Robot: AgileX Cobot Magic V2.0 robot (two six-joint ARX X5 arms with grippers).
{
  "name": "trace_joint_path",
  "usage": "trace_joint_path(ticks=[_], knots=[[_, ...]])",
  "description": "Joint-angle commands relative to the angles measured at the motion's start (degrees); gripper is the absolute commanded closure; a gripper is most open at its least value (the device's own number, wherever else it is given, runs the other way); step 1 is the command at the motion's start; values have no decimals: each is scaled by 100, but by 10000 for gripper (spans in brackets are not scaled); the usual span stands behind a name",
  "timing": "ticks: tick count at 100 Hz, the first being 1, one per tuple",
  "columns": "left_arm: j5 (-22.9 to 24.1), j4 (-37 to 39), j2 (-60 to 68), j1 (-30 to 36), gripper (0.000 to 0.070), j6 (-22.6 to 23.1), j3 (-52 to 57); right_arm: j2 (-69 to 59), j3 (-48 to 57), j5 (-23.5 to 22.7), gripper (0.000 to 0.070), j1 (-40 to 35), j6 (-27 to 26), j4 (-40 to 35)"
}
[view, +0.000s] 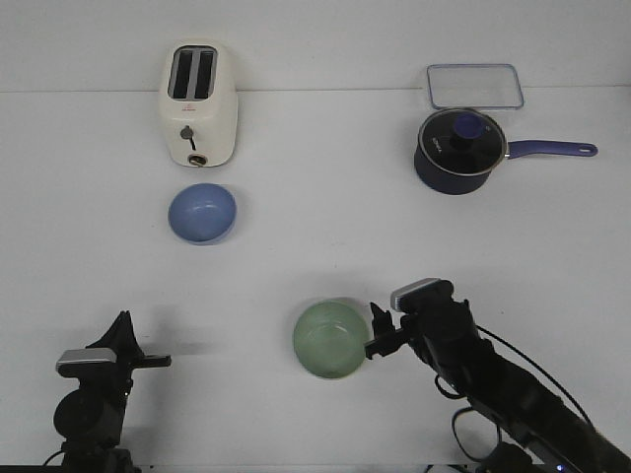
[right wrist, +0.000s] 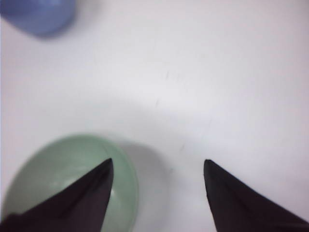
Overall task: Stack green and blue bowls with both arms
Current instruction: 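Open the right gripper and pull it back beside the green bowl, then reach the left gripper forward and grasp the rim of the blue bowl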
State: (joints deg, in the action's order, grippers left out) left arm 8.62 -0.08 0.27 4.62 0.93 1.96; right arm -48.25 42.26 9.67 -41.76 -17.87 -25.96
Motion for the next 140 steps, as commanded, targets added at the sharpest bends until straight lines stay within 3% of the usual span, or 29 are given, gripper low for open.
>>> trace_joint_path(ticks=[1,10,15,41,55,71,75,83,90,116,140], knots=[[-39,59,-9,-11,685,-247,-116,494,-109,170,380,-170,170,48],[-146,59,-9,-11,685,-1384,-116,1137,-396,254,382,-374,166,107],[-146,59,-9,-11,685,-1792,-116,1419,-553,254,382,-457,129,111],[-326,315,13,-11,688,-3038,114,2087,-813,339,382,-555,-9,-138],[-321,275,682,-13,688,-2990,938,2092,-813,400,382,-555,-11,-125],[-472,-140,2671,-11,670,-2273,2531,2076,-813,396,382,-555,-11,-111],[-623,-278,3265,-11,597,-2100,2970,2079,-813,396,382,-555,-9,-109],[-826,-595,4513,-11,375,-2037,3875,2079,-813,435,382,-555,-4,-105],[-920,-787,5466,-11,289,-2035,4533,2079,-813,435,382,-555,2,-107],[-990,-1189,8343,-13,282,-1932,6172,2079,-813,435,382,-555,-2,-90],[-988,-1272,9871,-85,282,-1978,6848,2079,-813,435,382,-555,-9,-94]])
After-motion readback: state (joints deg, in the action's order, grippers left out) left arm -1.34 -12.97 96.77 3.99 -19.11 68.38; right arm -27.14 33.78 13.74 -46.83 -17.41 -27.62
